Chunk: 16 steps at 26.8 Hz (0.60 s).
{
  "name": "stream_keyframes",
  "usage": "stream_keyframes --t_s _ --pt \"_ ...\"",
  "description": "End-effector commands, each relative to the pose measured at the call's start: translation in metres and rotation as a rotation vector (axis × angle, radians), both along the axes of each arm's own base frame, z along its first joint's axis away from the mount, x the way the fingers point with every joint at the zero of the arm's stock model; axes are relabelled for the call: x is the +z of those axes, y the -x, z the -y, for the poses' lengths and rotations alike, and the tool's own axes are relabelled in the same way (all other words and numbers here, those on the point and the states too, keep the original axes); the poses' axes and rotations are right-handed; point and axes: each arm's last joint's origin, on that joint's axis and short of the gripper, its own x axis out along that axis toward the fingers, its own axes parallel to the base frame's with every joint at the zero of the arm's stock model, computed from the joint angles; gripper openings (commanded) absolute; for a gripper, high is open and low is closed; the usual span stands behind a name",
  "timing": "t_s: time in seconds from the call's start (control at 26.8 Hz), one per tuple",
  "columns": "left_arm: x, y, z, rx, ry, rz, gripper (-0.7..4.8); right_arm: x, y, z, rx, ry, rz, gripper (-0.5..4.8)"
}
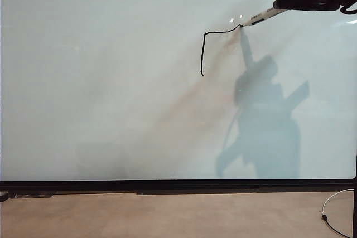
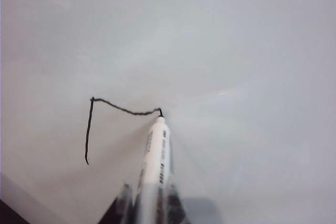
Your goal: Pick up the pen on the shelf to the right of the whiteboard and draw a rectangle.
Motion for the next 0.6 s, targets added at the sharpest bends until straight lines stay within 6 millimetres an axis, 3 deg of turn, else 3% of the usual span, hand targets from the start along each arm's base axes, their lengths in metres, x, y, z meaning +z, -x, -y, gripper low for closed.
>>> stream_keyframes --t_s 0.04,0.6 --pt "0.0016 0.0001 0.0000 0.000 -0.004 0.009 -0.04 0.0020 0.0013 0.0010 -0.020 0.001 0.007 -0.06" --pt "0.0016 0.0001 0.0000 0.000 -0.004 0.009 -0.04 -0.0012 0.0104 0.0007 -0.012 0.002 0.010 -0.06"
